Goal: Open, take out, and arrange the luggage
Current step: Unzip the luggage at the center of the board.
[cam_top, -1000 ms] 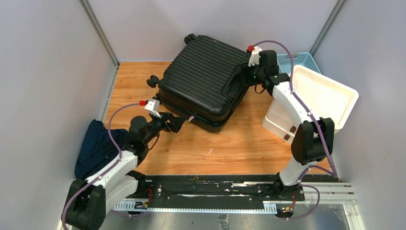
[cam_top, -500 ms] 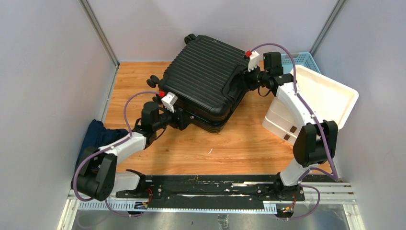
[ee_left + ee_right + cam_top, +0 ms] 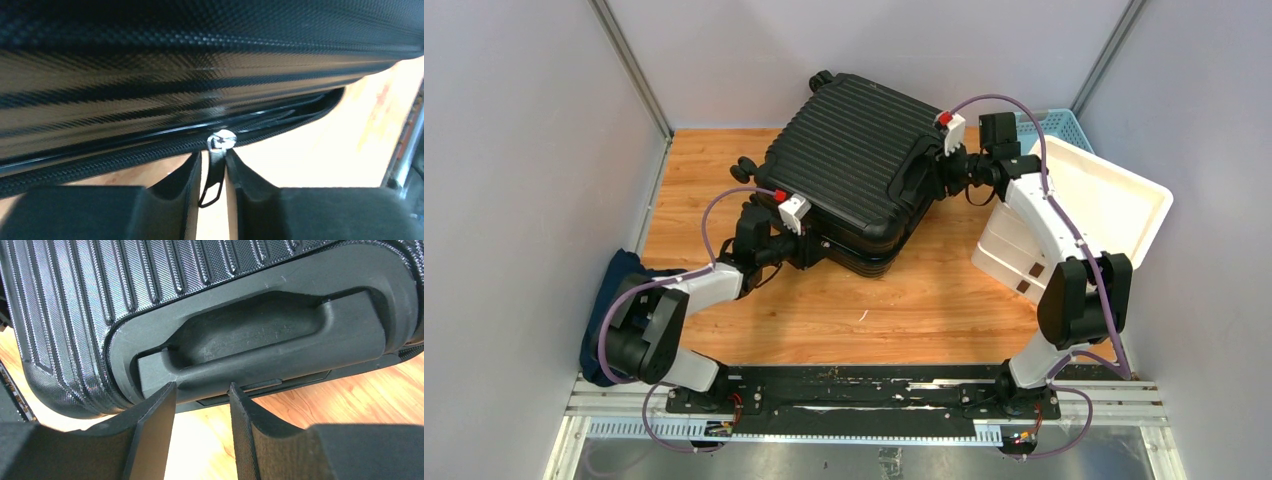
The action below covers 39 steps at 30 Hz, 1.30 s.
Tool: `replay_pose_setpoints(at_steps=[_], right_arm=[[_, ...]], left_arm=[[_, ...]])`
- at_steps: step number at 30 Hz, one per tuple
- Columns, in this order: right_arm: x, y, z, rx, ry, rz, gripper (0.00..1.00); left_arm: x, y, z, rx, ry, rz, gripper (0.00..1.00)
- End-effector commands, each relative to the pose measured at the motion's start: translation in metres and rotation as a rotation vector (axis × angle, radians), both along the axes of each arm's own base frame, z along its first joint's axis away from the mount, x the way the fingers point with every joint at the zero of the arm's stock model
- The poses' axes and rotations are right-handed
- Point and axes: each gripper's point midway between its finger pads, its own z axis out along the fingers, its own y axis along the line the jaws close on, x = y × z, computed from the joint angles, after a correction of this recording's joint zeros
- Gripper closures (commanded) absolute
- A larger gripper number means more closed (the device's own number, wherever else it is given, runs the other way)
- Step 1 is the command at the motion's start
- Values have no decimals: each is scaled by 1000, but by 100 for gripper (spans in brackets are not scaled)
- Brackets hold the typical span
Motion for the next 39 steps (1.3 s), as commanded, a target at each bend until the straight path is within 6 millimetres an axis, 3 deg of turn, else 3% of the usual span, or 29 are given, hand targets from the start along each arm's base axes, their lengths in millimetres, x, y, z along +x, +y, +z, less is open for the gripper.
replay_pose_setpoints(at_steps=[1,2,8,12,15,20,23,29,33,39], right_arm=[[-30,0,-39,-11,182,34,53],[-30,0,-40,-10,185,35,53],[-32,1,-36,-8,167,54,53],[-34,-3,-14,-19,83,63,53],[-31,-4,7,-4,25,37,48],[-12,0,14,63,78,-77,47],[3,-4,10,76,148,-217,48],[31,-19,-24,-39,185,-485,43],[38,-19,-40,-49,231,-526,44],[39,-50,-68,-203,210,-615,51]], left_arm=[[8,-15,27,-67,-54,-34,91],[7,-15,27,-70,-52,-38,99],[7,-1,38,-47,-121,37,100],[9,18,47,-10,-200,134,100],[8,21,49,-5,-213,142,100],[8,18,45,-12,-192,133,100],[8,17,48,-16,-196,130,100],[6,23,47,-2,-213,150,100],[3,29,41,5,-194,185,100],[4,56,38,-10,-176,327,100]])
